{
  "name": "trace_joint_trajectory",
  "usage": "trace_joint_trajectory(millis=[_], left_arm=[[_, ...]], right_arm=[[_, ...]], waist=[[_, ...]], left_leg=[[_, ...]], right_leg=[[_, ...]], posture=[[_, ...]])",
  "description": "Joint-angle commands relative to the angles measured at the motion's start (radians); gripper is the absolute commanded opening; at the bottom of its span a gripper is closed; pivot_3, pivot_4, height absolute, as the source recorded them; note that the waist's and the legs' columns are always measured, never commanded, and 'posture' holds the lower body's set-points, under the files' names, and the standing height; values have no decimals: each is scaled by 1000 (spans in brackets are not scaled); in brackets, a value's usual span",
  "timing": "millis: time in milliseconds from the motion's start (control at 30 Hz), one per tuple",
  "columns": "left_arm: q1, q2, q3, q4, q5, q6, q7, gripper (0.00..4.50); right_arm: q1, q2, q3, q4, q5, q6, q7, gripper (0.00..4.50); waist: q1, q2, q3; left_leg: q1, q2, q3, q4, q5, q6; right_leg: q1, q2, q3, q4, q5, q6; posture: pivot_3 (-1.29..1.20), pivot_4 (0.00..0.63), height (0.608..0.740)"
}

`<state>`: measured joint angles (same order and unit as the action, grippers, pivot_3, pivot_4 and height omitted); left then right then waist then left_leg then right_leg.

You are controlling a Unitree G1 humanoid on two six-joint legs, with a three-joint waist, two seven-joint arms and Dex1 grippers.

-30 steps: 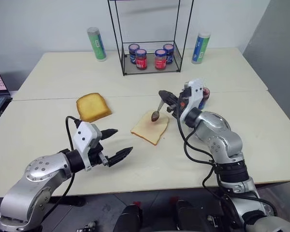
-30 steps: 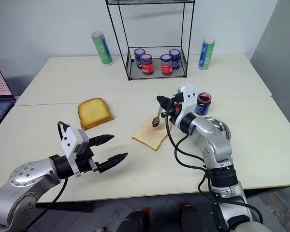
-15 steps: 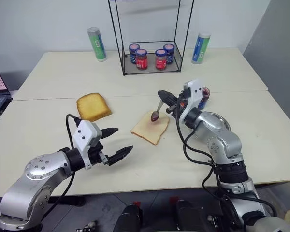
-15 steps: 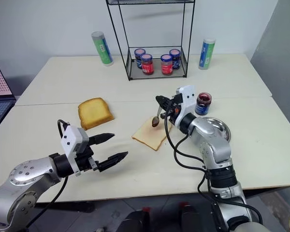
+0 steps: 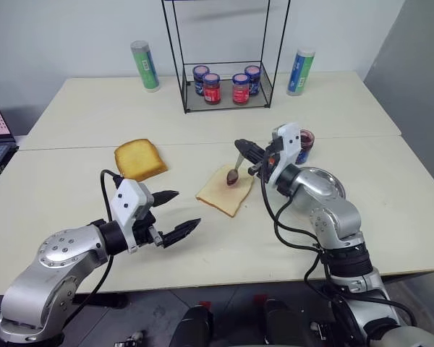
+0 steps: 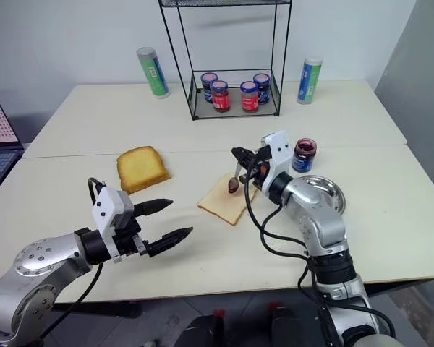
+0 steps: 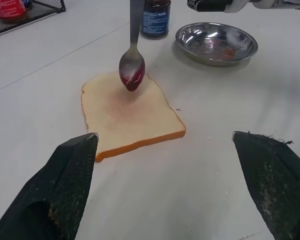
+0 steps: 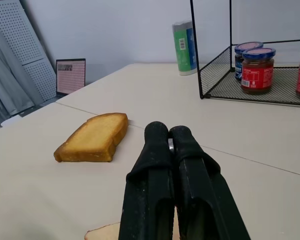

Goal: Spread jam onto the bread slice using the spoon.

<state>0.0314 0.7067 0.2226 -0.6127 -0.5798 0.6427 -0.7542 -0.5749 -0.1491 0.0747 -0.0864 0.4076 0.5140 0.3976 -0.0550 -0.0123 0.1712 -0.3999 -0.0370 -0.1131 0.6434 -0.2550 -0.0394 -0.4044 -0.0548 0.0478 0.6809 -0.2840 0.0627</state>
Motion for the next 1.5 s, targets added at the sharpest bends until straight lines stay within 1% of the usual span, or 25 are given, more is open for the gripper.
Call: trace_joint_trajectory(millis=[33, 233, 400, 533, 633, 900, 933, 1000, 1133, 1233, 1367, 1500], left_arm=[[-18, 7, 0, -3, -3, -18, 2, 4500], [-14, 8, 6, -5, -3, -17, 5, 4500], [-19, 7, 8, -3, -4, -16, 8, 4500], [-18, 6, 4, -4, -3, -17, 9, 4500], [-26, 10, 1, -2, -5, -14, 6, 4500], [-31, 12, 1, 4, -3, -14, 0, 4500], [-33, 12, 1, 5, -3, -14, 0, 4500], [-35, 13, 2, 7, -3, -13, 1, 4500], [-36, 14, 1, 8, -3, -11, 1, 4500], [-37, 15, 1, 8, -3, -10, 3, 4500], [-40, 14, 0, 8, -4, -8, 6, 4500], [-39, 12, -2, 2, -5, -5, 11, 4500]], right_arm=[[-25, 10, 5, -56, 3, -6, 11, 80], [-30, 21, 8, -58, -2, -10, 3, 80], [-57, 22, -23, -57, 15, 5, -9, 80], [-47, 28, -22, -42, 13, 5, -7, 80], [-55, 45, -50, -44, 41, 33, -29, 80], [-52, 47, -55, -48, 38, 48, -23, 80], [-52, 60, -72, -46, 56, 67, -39, 80], [-70, 121, -178, -7, 153, 162, -138, 80], [-96, 180, -319, 50, 268, 272, -263, 80], [-106, 236, -442, 85, 403, 353, -378, 80], [-109, 285, -534, 114, 520, 418, -499, 80], [-101, 309, -561, 123, 583, 429, -561, 80]], waist=[[0, 0, 0], [0, 0, 0], [0, 0, 0], [0, 0, 0], [0, 0, 0], [0, 0, 0], [0, 0, 0], [0, 0, 0], [1, 0, 0], [1, 0, 0], [-1, 0, 0], [-2, 0, 0]], left_leg=[[0, 0, 0, 0, 0, 0], [0, 0, 0, 0, 0, 0], [0, 0, 0, 0, 0, 0], [0, 0, 0, 0, 0, 0], [0, 0, 0, 0, 0, 0], [0, 0, 0, 0, 0, 0], [0, 0, 0, 0, 0, 0], [0, 0, 0, 0, 0, 0], [0, 1, -2, 0, 0, 0], [0, 1, -1, 0, 0, 0], [0, 0, 0, 0, 0, 0], [0, 0, 1, 0, 0, 0]], right_leg=[[0, 0, 0, 0, 0, 0], [0, 0, 0, 0, 0, 0], [0, 0, 0, 0, 0, 0], [0, 0, 0, 0, 0, 0], [0, 0, 0, 0, 0, 0], [0, 0, 0, 0, 0, 0], [0, 0, 0, 0, 0, 0], [0, 0, 0, 0, 0, 0], [0, 0, 0, 0, 0, 0], [0, 0, 0, 0, 0, 0], [0, 0, 0, 0, 0, 0], [0, 0, 0, 0, 0, 0]], posture=[[0, 150, 740], [0, 150, 740], [0, 150, 740], [0, 150, 740], [0, 150, 740], [0, 150, 740], [0, 150, 740], [0, 150, 740], [0, 150, 740], [0, 150, 740], [0, 150, 740], [0, 150, 740]])
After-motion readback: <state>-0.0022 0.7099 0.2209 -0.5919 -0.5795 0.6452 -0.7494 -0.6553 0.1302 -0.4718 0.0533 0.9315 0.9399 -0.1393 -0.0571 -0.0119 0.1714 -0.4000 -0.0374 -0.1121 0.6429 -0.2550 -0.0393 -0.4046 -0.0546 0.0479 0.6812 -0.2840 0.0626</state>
